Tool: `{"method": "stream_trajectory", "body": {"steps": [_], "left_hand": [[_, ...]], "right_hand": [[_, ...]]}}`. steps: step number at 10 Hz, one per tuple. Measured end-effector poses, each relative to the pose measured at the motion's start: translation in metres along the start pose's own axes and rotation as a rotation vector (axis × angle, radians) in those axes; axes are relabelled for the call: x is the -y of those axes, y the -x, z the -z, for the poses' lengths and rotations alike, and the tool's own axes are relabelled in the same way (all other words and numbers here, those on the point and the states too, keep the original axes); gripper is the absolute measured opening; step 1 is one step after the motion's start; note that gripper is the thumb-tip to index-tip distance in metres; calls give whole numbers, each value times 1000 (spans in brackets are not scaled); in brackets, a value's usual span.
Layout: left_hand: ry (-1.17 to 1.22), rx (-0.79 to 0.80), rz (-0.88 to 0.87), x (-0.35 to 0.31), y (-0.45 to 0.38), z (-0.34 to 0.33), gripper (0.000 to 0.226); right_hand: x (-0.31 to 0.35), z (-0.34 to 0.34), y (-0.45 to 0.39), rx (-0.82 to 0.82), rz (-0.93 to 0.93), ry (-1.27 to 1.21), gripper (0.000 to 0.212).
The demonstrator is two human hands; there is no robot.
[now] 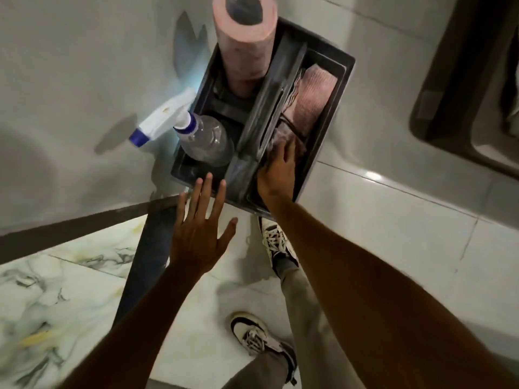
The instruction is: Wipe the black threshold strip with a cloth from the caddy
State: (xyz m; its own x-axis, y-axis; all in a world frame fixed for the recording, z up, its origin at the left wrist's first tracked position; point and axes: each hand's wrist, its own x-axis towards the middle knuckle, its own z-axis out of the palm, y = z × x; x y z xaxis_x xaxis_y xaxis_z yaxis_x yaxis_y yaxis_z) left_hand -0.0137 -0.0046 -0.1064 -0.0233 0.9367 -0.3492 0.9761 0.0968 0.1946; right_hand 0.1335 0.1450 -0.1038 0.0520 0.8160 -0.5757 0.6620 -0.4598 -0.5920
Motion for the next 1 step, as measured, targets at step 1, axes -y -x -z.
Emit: {"method": "stream_trajectory", "body": {"steps": [1], "left_hand": [[14, 40, 4, -11, 14, 33, 80]], "right_hand": [[6, 23, 25, 79, 36, -99, 75]]}}
